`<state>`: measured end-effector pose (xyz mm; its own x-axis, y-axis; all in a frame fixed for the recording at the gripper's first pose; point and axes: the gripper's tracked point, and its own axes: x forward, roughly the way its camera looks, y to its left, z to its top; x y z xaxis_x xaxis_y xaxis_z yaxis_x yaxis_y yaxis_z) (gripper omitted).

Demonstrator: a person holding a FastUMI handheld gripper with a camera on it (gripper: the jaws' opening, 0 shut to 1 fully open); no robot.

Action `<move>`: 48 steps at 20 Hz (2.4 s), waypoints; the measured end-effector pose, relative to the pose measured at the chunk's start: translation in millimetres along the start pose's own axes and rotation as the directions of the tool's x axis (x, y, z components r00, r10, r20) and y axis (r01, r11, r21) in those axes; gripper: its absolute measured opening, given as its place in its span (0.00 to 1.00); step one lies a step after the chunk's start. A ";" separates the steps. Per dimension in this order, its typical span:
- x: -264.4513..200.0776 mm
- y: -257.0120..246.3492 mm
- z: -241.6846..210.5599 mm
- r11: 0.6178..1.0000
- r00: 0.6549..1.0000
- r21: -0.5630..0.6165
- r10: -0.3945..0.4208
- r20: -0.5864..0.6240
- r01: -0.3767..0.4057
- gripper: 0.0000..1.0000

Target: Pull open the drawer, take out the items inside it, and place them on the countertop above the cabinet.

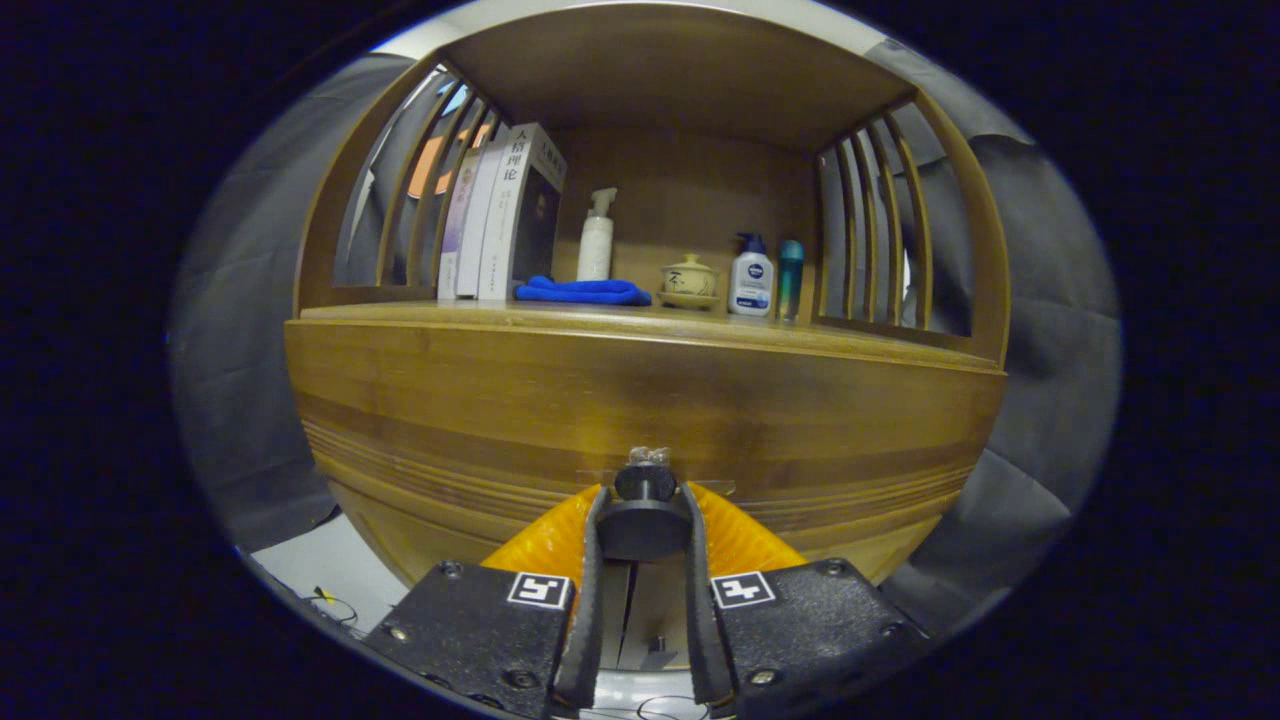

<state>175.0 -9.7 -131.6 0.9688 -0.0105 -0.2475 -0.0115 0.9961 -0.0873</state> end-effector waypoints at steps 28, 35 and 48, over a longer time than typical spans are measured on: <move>-10.3 2.9 7.7 0.998 0.999 0.048 0.029 -0.024 -0.028 0.79; -3.3 1.0 1.0 0.999 1.000 0.037 0.010 -0.029 -0.009 0.40; -59.9 2.1 -14.9 1.000 0.999 0.002 0.020 -0.030 -0.020 0.34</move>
<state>113.3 -8.3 -131.4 0.9607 0.0069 -0.2776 -0.0303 0.9963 -0.0802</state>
